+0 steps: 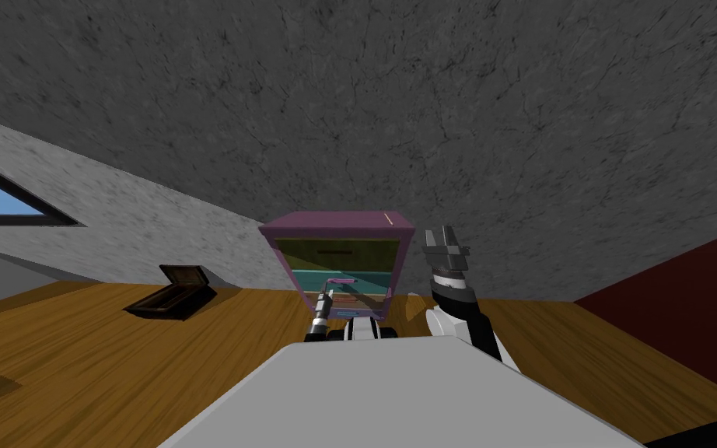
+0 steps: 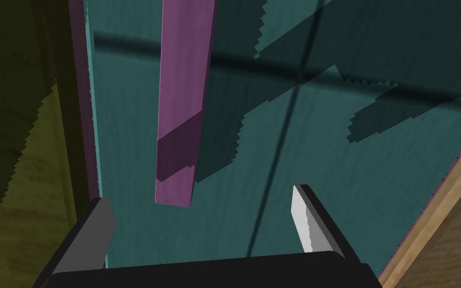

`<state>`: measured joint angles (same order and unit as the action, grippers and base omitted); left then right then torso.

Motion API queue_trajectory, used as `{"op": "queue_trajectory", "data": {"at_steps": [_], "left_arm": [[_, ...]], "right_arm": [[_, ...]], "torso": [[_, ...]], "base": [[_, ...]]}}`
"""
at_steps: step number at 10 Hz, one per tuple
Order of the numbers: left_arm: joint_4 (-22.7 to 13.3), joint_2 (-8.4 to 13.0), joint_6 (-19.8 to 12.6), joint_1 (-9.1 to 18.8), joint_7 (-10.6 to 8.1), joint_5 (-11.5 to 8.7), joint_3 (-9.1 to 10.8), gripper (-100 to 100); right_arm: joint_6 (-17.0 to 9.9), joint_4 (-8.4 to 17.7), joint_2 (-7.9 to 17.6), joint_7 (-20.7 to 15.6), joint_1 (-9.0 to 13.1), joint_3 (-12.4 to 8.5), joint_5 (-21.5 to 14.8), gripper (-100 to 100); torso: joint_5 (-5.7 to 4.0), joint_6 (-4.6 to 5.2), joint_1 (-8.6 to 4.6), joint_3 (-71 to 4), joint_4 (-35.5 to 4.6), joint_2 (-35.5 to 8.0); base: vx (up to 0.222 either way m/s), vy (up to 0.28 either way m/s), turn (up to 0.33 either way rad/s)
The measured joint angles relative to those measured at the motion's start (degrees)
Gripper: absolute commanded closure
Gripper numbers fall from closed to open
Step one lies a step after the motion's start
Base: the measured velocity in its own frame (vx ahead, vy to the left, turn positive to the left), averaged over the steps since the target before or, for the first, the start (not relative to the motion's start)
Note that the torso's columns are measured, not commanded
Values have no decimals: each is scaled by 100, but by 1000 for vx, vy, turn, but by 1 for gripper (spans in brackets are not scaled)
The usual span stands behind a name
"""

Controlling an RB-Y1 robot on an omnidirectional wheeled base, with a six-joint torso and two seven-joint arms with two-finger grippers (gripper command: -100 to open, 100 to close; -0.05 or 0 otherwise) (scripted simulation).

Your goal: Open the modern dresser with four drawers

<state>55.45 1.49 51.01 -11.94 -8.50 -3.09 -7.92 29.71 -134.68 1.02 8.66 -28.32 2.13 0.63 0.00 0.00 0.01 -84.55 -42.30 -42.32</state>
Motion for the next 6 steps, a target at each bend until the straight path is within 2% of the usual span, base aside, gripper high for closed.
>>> {"op": "queue_trajectory", "data": {"at_steps": [2, 3, 4, 6], "left_arm": [[96, -19, -172, 94, 19, -7, 22, -100], [101, -20, -195, 102, 22, -7, 24, 100], [42, -17, -115, 64, 18, -4, 14, 100], [87, -8, -127, 54, 11, 0, 5, 100]], "right_arm": [[0, 0, 0, 0, 0, 0, 0, 0], [0, 0, 0, 0, 0, 0, 0, 0], [0, 0, 0, 0, 0, 0, 0, 0], [0, 0, 0, 0, 1, 0, 0, 0]], "torso": [[1, 0, 0, -7, 3, 12], [0, 0, -1, -2, 2, 2], [0, 0, -3, 7, -2, -12], [1, 0, 1, 13, -5, -23]], "base": [[30, 2, 3], [-23, -3, -10], [-16, -2, -1], [-134, 11, 26]]}}
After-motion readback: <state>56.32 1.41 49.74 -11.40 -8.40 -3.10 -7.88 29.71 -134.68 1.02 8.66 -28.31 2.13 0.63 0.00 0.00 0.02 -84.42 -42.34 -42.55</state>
